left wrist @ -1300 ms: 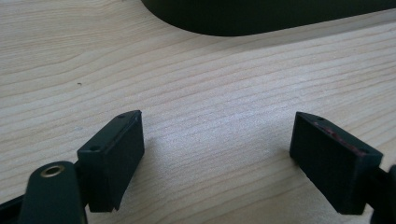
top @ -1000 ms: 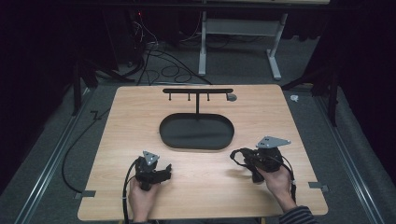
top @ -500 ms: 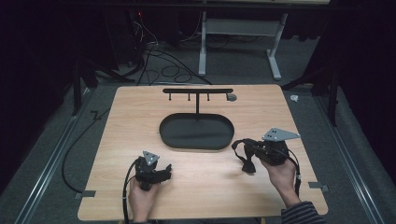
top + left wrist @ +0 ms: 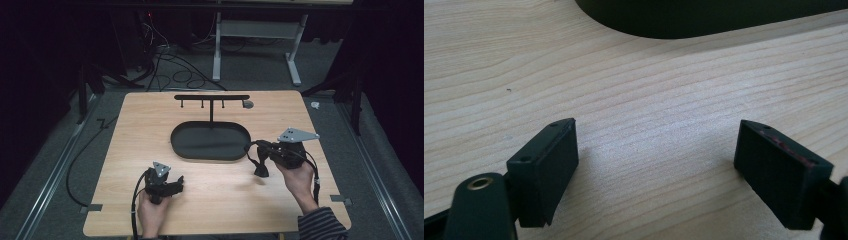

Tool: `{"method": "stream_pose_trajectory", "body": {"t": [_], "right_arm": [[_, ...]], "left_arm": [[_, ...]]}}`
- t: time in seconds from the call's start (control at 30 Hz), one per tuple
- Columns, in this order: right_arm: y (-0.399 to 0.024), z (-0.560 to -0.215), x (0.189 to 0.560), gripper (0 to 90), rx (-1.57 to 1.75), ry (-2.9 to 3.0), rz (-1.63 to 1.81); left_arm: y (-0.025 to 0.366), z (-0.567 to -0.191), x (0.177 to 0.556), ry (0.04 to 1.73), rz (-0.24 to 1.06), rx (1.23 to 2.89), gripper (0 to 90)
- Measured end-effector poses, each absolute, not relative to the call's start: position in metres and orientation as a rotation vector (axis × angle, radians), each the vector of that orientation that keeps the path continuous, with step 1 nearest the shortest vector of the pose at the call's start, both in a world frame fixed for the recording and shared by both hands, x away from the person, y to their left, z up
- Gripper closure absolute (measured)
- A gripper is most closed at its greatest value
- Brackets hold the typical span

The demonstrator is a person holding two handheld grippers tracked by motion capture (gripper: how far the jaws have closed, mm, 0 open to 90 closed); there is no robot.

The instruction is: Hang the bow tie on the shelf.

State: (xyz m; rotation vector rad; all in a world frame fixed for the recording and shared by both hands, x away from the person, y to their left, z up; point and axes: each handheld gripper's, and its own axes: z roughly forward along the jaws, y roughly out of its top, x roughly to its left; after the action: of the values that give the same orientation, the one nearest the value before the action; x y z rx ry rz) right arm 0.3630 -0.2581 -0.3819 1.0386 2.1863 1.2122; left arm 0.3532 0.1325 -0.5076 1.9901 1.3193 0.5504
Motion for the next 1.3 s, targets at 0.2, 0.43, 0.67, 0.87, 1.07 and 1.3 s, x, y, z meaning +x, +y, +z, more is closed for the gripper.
{"method": "stream_pose_trajectory", "body": {"t": [0.2,0.43,0.67,0.87,1.07,1.3], "right_arm": [[-0.252,-0.373,0.373,87.3,1.018,2.183,1.217],[-0.245,-0.366,0.383,87.4,1.015,2.185,1.208],[-0.233,-0.363,0.393,87.4,0.985,2.207,1.172],[-0.228,-0.359,0.402,87.4,0.991,2.206,1.191],[-0.225,-0.356,0.407,87.3,1.006,2.202,1.229],[-0.222,-0.348,0.421,87.3,1.017,2.209,1.233]], "left_arm": [[0.133,-0.508,0.353,1.319,0.55,1.99,18.2],[0.133,-0.508,0.353,1.319,0.55,1.991,18.2],[0.133,-0.508,0.353,1.318,0.55,1.991,18.2],[0.133,-0.508,0.353,1.318,0.55,1.991,18.1],[0.133,-0.508,0.353,1.318,0.55,1.991,18.1],[0.133,-0.508,0.353,1.318,0.55,1.991,18.1]]}}
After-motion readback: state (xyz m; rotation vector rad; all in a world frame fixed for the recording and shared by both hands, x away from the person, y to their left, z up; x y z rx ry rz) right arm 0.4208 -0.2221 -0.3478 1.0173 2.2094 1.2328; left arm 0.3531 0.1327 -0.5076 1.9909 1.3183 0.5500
